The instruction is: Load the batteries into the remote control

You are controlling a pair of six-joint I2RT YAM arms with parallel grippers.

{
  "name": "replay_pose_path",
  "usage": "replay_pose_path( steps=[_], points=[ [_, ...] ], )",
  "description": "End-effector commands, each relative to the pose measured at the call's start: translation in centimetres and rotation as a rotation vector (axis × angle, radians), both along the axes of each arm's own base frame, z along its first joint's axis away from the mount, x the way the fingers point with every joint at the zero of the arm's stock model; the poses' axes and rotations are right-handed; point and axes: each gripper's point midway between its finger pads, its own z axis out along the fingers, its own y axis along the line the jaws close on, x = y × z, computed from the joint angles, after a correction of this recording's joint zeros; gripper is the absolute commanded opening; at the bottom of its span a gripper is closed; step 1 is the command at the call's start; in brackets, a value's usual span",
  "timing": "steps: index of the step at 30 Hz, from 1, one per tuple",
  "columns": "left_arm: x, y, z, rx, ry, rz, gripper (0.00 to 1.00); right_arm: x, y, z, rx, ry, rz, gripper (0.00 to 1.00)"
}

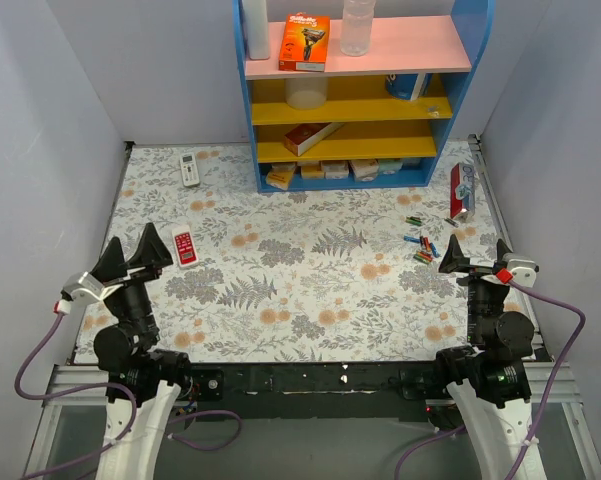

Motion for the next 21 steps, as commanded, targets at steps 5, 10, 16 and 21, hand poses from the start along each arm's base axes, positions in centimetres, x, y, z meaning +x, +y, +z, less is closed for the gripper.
replay_pose_path(
  steps=[5,10,16,21],
  points=[
    [2.9,-0.6,-1.9,-0.006,0.143,-0.014,0.98,-4.1,-1.4,3.9,0.101,-0.219,-0.016,0.98],
    [6.6,-1.1,-5.7,-0.041,0.377,-0.017,0.98,-4.0,-0.8,3.9,0.104,-0.216,0.021,0.98],
    [10.3,-1.5,-12.0,-0.025,0.719,0.009,0.98,-3.9,-0.6,3.6,0.109,-0.202,0.029,0.98],
    [13.5,-1.9,-20.3,-0.049,1.103,0.003,0.98,-3.7,-0.3,3.4,0.107,-0.198,0.044,0.98]
  ],
)
